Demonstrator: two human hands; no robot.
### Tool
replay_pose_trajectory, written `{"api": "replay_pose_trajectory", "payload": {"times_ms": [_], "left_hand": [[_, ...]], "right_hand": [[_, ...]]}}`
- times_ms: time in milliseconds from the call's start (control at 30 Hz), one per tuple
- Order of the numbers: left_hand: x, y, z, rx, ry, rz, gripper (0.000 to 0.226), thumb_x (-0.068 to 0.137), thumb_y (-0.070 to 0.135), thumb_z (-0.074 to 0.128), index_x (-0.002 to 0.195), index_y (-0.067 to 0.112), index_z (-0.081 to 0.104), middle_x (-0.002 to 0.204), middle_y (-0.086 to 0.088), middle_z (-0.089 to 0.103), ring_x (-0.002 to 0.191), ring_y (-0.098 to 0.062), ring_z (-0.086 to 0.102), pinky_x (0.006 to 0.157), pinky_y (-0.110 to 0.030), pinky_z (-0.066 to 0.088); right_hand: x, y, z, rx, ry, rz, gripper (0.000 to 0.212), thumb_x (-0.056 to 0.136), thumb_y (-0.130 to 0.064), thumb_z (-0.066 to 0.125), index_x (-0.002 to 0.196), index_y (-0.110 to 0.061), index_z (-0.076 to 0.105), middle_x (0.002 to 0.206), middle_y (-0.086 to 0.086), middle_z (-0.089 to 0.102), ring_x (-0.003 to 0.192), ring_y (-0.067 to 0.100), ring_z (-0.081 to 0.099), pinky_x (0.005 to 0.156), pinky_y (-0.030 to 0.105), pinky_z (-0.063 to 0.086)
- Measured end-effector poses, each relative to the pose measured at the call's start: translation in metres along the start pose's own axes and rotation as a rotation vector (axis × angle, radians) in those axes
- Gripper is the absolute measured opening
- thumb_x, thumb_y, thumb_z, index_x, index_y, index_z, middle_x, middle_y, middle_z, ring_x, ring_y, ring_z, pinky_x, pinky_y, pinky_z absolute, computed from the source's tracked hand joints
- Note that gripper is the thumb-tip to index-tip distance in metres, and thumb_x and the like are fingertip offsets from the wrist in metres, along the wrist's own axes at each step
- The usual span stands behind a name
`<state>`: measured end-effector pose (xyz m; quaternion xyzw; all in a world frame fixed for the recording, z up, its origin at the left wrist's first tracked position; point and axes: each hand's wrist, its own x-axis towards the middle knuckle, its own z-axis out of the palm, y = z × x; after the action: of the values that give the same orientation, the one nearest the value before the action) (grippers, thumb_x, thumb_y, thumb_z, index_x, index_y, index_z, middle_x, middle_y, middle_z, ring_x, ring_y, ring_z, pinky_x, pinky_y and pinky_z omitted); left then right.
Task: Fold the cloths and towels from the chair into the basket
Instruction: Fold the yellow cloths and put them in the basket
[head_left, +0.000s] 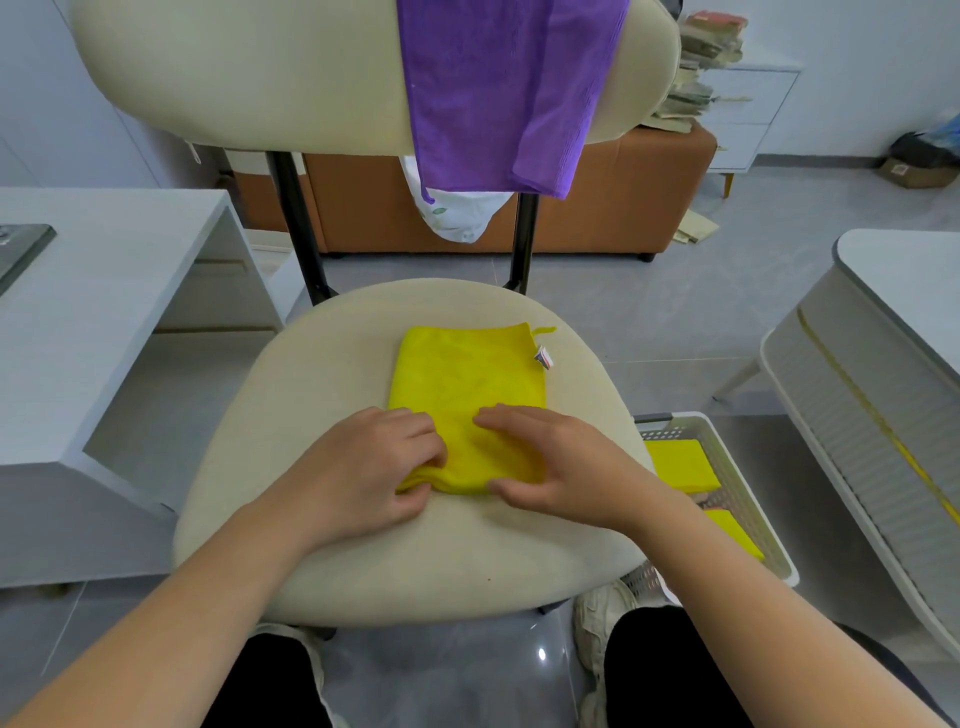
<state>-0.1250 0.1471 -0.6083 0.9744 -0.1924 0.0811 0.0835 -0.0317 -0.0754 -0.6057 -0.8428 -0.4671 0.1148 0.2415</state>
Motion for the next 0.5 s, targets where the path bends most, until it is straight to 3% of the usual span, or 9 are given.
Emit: {"api": "replay_pose_trajectory", "payload": {"times_ms": [133,233,333,400,500], "left_hand": [[0.002,0.003,0.003,-0.061,0.077,-0.101,0.020,0.075,0.029,0.044,0.080,0.017,0.061,0.076,0.004,0.061,0.070,-0.017,0.058,0.062,-0.025,0.039],[0.003,0.002,0.004,-0.109,0.147,-0.140,0.023,0.078,0.028,0.042,0.082,0.015,0.061,0.078,0.003,0.062,0.071,-0.019,0.060,0.059,-0.029,0.046],[0.002,0.001,0.005,-0.137,0.199,-0.148,0.025,0.081,0.031,0.044,0.086,0.016,0.062,0.084,0.005,0.063,0.075,-0.015,0.059,0.063,-0.024,0.041],[0.001,-0.001,0.006,-0.152,0.188,-0.121,0.030,0.080,0.041,0.049,0.094,0.018,0.062,0.093,0.006,0.062,0.084,-0.011,0.055,0.069,-0.023,0.043],[-0.005,-0.007,0.010,-0.195,0.079,-0.116,0.061,0.074,0.061,0.055,0.124,0.025,0.052,0.127,0.007,0.053,0.116,-0.006,0.046,0.095,-0.022,0.039]], "right_hand": [[-0.002,-0.004,0.003,-0.081,-0.006,-0.062,0.076,0.076,-0.037,0.070,0.143,-0.030,0.036,0.147,-0.006,0.040,0.131,0.008,0.036,0.101,0.013,0.027],[-0.001,-0.004,0.003,-0.102,0.021,-0.035,0.072,0.075,-0.024,0.066,0.141,-0.028,0.038,0.146,-0.006,0.042,0.125,0.015,0.046,0.098,0.027,0.042],[0.001,0.000,0.002,-0.119,0.012,0.013,0.061,0.081,-0.013,0.061,0.138,-0.025,0.045,0.145,-0.007,0.045,0.127,0.017,0.047,0.097,0.035,0.045],[0.002,0.004,0.003,-0.088,0.017,0.001,0.050,0.084,-0.013,0.058,0.133,-0.022,0.053,0.145,-0.007,0.044,0.132,0.014,0.043,0.102,0.034,0.043],[0.003,0.007,0.005,-0.044,0.011,0.003,0.048,0.084,-0.021,0.047,0.131,-0.021,0.055,0.144,-0.007,0.045,0.133,0.012,0.043,0.104,0.033,0.041]]}}
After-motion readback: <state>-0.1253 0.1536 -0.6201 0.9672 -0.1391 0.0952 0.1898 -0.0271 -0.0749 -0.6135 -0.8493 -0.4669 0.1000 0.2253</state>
